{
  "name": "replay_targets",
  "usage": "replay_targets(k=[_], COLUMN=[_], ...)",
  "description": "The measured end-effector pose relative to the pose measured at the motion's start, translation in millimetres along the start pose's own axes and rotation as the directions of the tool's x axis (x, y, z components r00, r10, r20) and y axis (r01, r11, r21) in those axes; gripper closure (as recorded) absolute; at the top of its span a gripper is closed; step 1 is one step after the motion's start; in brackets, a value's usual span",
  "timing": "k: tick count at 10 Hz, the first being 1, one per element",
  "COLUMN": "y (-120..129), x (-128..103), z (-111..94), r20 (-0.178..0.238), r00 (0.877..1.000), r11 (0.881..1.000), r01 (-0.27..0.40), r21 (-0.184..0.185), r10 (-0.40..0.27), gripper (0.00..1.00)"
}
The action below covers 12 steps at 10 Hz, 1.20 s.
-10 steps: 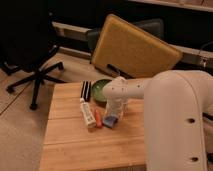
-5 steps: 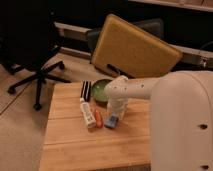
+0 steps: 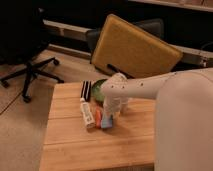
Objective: Place the white sponge in the ceramic bowl
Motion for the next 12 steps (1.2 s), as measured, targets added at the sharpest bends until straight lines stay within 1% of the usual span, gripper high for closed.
replay_targets(k=[2, 3, 5, 6, 7, 8, 9, 10, 12], y=[12.8, 30.8, 45.8, 54.4, 61.2, 62.2, 62.0, 59.7, 53.8], x=[-1.1, -6.2, -15.6, -25.7, -41.0, -57.8, -70.8, -88.7, -118.8], z=[-12.7, -33.1, -57.7, -71.4, -82.3, -89.4, -90.5, -88.2, -81.8], r20=[0.012, 0.042, 0.081, 0.110, 0.141, 0.165, 0.171, 0.173, 0.180], r00=[1.000, 0.996, 0.989, 0.981, 0.972, 0.964, 0.961, 0.958, 0.954], r11=[1.000, 0.997, 0.992, 0.987, 0.982, 0.978, 0.976, 0.973, 0.969], r01=[0.027, 0.074, 0.125, 0.158, 0.186, 0.201, 0.209, 0.216, 0.223], r21=[-0.016, -0.027, -0.018, -0.002, 0.022, 0.048, 0.063, 0.082, 0.104], r10=[-0.027, -0.072, -0.124, -0.157, -0.187, -0.207, -0.216, -0.227, -0.239], gripper=[1.00, 1.00, 1.00, 1.00, 1.00, 1.00, 1.00, 1.00, 1.00])
